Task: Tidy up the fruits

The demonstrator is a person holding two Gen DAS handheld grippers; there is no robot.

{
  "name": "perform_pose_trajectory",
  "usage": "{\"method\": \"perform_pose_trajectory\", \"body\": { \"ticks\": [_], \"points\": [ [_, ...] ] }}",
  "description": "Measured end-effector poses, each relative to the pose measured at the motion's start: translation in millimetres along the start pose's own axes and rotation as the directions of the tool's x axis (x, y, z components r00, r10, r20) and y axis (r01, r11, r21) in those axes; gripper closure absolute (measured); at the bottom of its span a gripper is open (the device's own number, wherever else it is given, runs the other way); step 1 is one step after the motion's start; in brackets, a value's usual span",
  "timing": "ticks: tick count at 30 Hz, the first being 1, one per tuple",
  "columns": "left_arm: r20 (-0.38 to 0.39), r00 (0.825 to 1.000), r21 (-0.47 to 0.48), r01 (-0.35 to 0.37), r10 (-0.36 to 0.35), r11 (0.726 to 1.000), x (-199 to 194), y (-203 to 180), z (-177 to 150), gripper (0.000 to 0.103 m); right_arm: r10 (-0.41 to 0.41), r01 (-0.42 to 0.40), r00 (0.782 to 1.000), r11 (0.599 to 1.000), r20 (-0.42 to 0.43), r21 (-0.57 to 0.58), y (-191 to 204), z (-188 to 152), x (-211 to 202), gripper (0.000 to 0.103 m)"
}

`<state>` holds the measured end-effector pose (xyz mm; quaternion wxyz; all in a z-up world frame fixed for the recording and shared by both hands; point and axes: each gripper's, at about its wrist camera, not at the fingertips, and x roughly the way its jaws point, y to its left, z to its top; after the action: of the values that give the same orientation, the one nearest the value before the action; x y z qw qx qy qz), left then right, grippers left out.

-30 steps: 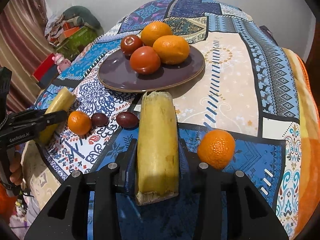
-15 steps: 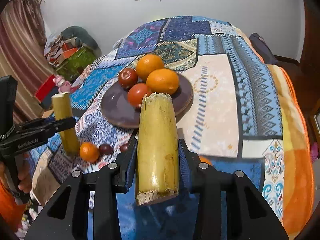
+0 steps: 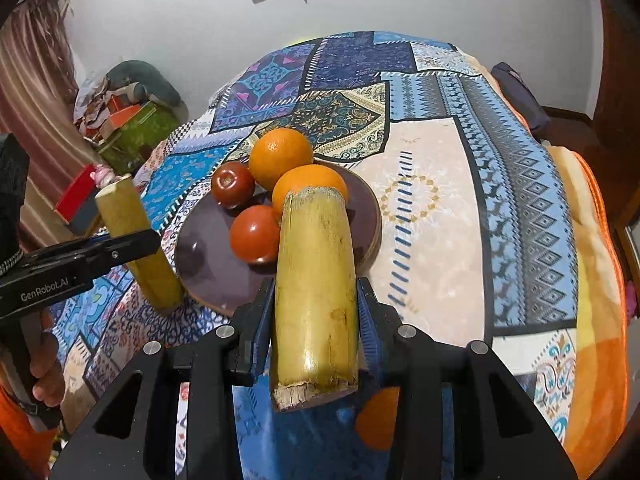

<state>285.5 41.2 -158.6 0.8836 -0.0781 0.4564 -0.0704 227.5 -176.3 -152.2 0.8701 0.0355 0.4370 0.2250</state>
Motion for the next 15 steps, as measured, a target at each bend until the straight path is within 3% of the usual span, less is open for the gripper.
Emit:
{"method": "perform_pose_trajectory", "body": {
  "ticks": [15],
  "points": [
    [-0.045, 0.999, 0.082, -0.004, 0.008, 0.997, 44.8, -17.3, 21.4, 0.067, 0.016, -0.016, 1.000, 0.999, 0.014, -0.040, 11.3, 22.8, 12.9, 0.067]
  ]
}}
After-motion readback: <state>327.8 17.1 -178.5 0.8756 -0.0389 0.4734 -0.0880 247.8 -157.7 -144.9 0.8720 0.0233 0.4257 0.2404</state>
